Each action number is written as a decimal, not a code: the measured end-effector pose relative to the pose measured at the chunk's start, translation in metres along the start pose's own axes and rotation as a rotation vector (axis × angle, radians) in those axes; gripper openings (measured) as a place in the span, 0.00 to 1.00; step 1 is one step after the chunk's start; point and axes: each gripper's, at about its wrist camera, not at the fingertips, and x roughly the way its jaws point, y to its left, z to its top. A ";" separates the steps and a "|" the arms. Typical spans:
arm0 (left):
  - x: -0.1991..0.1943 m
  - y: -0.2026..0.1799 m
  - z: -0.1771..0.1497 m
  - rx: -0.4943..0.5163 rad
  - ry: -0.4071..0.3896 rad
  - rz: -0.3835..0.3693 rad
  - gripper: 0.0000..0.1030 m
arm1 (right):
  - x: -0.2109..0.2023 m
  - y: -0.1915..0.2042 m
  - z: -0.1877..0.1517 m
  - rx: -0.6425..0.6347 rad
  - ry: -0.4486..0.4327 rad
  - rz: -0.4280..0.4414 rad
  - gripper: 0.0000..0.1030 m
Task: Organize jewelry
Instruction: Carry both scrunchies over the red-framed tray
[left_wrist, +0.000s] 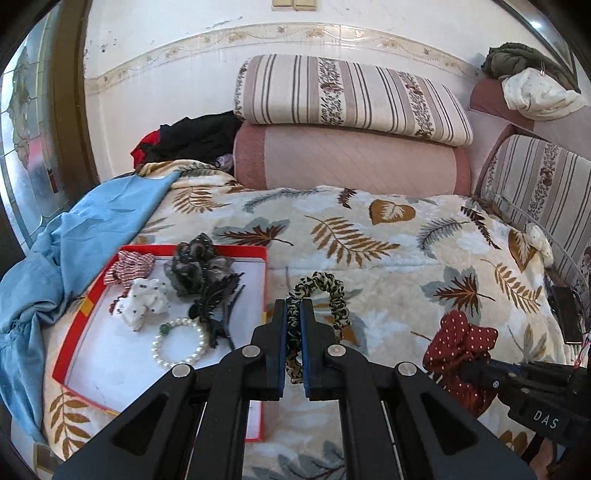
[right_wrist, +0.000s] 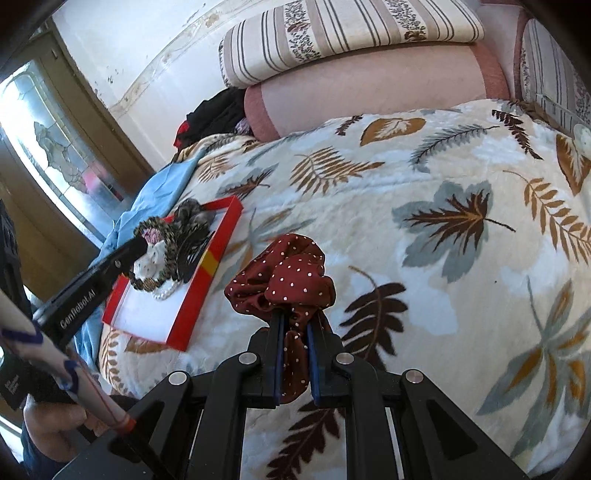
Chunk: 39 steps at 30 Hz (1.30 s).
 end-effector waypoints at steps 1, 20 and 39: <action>-0.002 0.004 -0.001 -0.006 -0.004 0.005 0.06 | 0.000 0.002 0.000 -0.005 0.002 -0.001 0.12; -0.007 0.094 -0.009 -0.186 -0.037 0.049 0.06 | 0.017 0.078 0.008 -0.141 0.049 -0.010 0.12; 0.021 0.192 -0.030 -0.339 0.038 0.161 0.06 | 0.092 0.178 0.017 -0.261 0.156 0.082 0.12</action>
